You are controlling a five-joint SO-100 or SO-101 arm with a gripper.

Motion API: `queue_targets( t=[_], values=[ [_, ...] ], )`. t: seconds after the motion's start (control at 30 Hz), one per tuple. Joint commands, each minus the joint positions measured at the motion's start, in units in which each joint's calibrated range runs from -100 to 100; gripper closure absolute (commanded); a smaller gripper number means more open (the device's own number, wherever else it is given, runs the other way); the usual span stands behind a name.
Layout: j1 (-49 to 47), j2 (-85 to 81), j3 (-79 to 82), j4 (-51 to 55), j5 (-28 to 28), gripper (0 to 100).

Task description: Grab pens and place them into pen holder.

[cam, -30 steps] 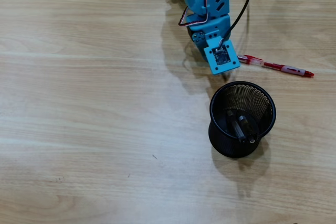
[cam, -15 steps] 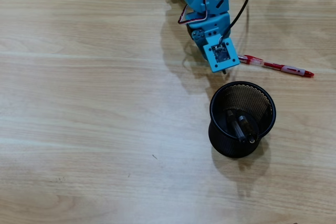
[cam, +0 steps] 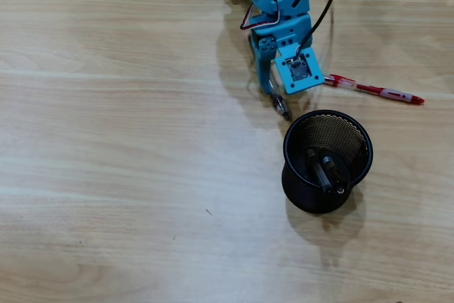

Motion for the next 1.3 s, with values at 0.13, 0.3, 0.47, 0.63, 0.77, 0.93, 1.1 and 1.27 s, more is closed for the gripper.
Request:
queue_targets(
  t=[0.13, 0.3, 0.47, 0.63, 0.77, 0.93, 1.1, 1.27],
  values=[
    [4.0, -14.3, 1.8, 16.9, 2.2, 80],
    [13.3, -21.7, -1.8, 32.2, 7.5, 73],
    [16.5, -22.2, -2.1, 35.1, 8.9, 72],
    [14.3, -20.8, -2.4, 34.9, 8.3, 72],
    [10.0, -18.7, -4.5, 34.8, 6.9, 69],
    [4.0, -14.7, -6.7, 31.1, 4.4, 69],
    [2.0, -8.7, -6.3, 20.8, 4.4, 69],
    [2.5, -3.1, -6.8, 17.6, 4.4, 68]
  ],
)
